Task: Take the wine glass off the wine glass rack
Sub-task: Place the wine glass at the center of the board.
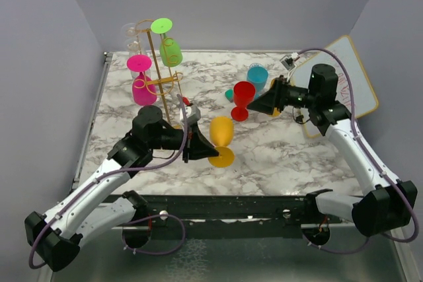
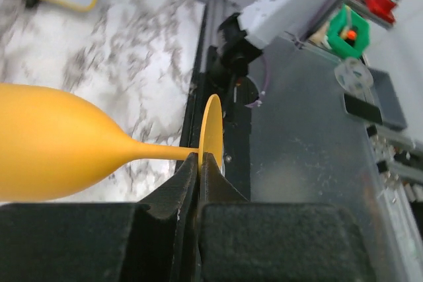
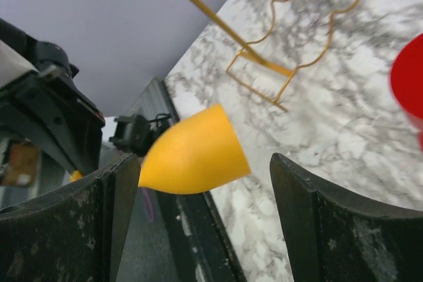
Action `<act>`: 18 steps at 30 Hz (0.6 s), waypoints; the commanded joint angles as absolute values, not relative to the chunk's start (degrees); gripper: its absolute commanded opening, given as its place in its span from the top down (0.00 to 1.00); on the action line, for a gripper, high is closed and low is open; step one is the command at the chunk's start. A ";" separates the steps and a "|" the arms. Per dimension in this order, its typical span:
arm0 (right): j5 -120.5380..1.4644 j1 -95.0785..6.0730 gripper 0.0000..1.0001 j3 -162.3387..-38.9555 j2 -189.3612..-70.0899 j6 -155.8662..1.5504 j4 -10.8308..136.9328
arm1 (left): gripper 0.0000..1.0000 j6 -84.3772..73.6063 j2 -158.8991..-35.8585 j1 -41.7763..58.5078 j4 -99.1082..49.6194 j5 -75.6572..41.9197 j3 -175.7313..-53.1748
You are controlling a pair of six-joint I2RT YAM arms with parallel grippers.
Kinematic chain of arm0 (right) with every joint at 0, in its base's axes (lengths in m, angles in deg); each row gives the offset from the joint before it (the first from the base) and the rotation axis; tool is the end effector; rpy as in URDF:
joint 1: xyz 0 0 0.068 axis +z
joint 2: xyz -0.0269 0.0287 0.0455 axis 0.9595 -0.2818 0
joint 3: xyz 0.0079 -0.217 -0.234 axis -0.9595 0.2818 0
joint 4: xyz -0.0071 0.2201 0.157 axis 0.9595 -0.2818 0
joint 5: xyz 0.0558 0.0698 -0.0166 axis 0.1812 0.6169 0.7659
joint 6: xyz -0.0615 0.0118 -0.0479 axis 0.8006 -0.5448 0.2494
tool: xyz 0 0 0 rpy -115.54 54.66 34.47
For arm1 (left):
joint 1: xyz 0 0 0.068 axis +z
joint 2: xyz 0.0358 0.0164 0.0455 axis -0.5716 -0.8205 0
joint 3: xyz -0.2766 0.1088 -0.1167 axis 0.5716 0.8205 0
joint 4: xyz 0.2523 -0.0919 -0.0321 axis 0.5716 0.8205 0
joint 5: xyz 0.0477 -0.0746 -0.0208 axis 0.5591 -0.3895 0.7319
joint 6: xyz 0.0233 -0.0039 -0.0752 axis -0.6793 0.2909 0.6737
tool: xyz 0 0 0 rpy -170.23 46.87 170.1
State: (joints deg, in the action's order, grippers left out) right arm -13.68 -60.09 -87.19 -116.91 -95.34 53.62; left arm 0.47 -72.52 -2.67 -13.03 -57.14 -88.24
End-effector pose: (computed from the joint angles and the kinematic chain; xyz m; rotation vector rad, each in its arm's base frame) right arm 0.2533 0.1171 0.4039 -0.5035 1.8753 1.3144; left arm 0.1242 -0.1594 0.3645 0.9703 1.7232 -1.4166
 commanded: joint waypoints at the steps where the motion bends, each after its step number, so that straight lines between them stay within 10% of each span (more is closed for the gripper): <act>1: -0.83 -59.90 0.14 -82.24 -118.56 -102.20 65.40 | 1.00 -9.32 -67.13 -4.06 -28.81 -71.44 -86.44; 18: 10.29 -59.72 0.20 -77.85 -117.90 -113.44 79.73 | 1.00 -11.39 -67.61 -4.66 -35.21 -79.34 -85.00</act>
